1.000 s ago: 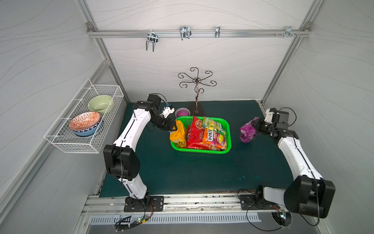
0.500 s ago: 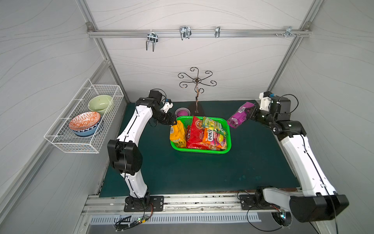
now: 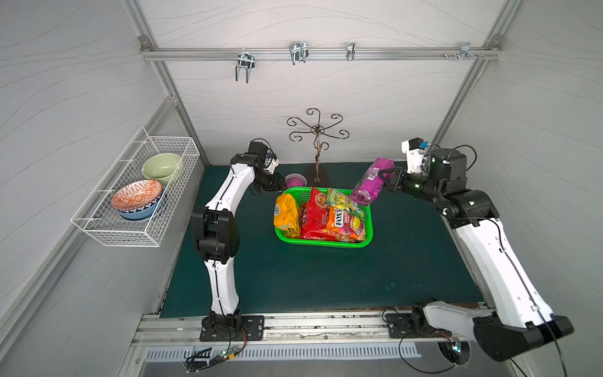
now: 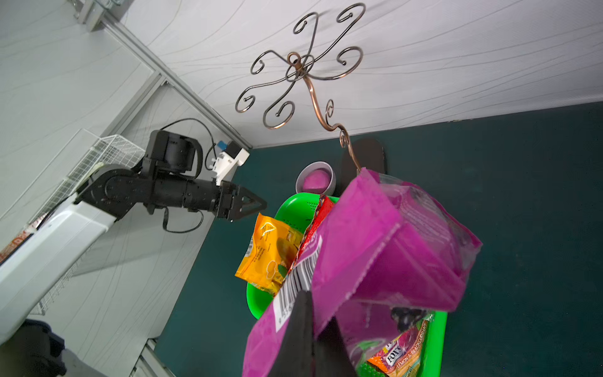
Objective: Put the candies in the basket
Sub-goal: Pick up the candy at the center of the board, then move the basket to the center of the board.
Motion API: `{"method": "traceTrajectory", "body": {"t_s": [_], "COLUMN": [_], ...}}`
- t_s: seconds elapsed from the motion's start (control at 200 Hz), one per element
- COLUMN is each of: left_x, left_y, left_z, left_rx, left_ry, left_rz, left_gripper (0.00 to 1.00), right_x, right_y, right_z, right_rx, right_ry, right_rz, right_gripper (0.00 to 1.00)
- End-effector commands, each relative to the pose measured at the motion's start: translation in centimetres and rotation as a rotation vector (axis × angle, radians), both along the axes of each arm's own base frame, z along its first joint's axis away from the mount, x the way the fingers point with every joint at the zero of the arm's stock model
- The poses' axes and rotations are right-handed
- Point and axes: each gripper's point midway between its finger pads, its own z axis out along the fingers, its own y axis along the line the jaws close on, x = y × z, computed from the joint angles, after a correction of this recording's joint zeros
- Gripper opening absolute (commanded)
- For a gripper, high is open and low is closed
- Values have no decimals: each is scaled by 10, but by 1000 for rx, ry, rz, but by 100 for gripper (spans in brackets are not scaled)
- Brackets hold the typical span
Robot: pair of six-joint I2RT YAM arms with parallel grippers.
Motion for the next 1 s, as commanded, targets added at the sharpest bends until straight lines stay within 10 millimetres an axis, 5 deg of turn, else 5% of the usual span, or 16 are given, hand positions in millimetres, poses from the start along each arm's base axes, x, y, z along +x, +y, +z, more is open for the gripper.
{"method": "traceTrajectory", "body": {"t_s": [0.0,0.275,0.535,0.655,0.995], "left_x": [21,8,-25,-46,-108], "left_y": [-6,-31,-44,-55,-66], "left_z": [-13,-44,-69,-69,-61], "left_rx": [43,68,51,-29,-122], "left_ry": [-37,37,158,231,339], "left_rz": [-11,-170,-275,-330,-365], "left_gripper": [72,71,70,61,60], "right_x": [-13,-20,-17,-16,-29], "right_y": [5,6,8,15,72], "right_z": [38,41,34,35,45], "right_rx": [13,-19,-26,-9,0], "right_ry": [-141,-165,-145,-134,-153], "right_rz": [53,78,89,123,314], "right_gripper": [0,0,0,0,0]}}
